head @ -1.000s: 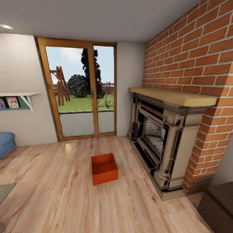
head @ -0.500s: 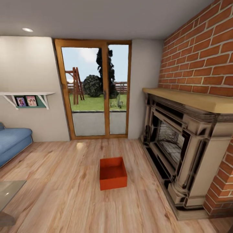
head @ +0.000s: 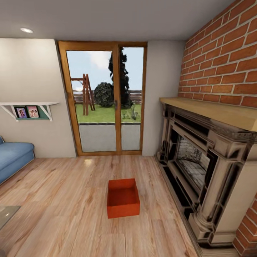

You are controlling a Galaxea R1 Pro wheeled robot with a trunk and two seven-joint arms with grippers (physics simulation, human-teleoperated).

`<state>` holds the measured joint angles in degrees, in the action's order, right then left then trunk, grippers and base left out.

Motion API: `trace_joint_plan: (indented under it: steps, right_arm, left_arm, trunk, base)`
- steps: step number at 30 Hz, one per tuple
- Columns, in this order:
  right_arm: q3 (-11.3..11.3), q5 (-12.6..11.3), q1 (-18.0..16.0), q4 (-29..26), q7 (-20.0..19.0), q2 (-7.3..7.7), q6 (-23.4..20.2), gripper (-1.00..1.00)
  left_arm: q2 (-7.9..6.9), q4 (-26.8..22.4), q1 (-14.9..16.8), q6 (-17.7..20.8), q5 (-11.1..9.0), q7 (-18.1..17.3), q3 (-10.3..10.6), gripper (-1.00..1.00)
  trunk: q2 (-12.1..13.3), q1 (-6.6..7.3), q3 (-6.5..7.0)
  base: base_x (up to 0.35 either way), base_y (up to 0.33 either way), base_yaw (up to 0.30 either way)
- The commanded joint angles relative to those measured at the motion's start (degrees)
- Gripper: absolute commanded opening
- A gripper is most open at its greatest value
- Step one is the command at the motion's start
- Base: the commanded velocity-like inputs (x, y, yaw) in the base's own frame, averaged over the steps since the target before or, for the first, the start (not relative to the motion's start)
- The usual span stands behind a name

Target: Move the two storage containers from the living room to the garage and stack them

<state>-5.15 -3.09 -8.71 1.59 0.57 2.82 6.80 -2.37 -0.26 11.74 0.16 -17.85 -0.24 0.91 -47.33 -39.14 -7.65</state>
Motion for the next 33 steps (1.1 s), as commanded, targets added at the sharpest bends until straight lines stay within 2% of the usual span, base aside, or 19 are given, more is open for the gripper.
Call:
trace_joint_plan:
  steps: [1,16,26,33]
  right_arm:
    - [-0.5,-0.3,-0.1,0.2,0.1,-0.01,0.3,1.0]
    - [-0.6,-0.1,-0.1,0.2,0.1,0.06,0.3,1.0]
    - [-0.7,-0.1,-0.1,0.2,0.0,0.04,0.3,1.0]
    - [-0.6,-0.2,-0.1,0.2,0.0,0.01,0.3,1.0]
  left_arm:
    - [-0.01,0.0,0.0,0.0,-0.3,0.0,0.1,1.0]
    - [-0.01,0.0,0.0,0.0,-0.3,0.0,0.1,1.0]
    - [-0.09,0.0,0.0,0.0,-0.4,0.0,0.1,1.0]
    - [-0.09,0.0,0.0,0.0,-0.3,0.0,0.1,1.0]
  trunk:
    - [-0.1,-0.04,-0.08]
    - [-0.1,-0.04,-0.08]
    - [-0.1,-0.04,-0.08]
    - [-0.1,-0.04,-0.08]
  base:
    - [0.297,-0.14,0.0]
    - [0.298,-0.136,0.0]
    - [0.32,-0.014,0.002]
    - [0.323,0.0,0.198]
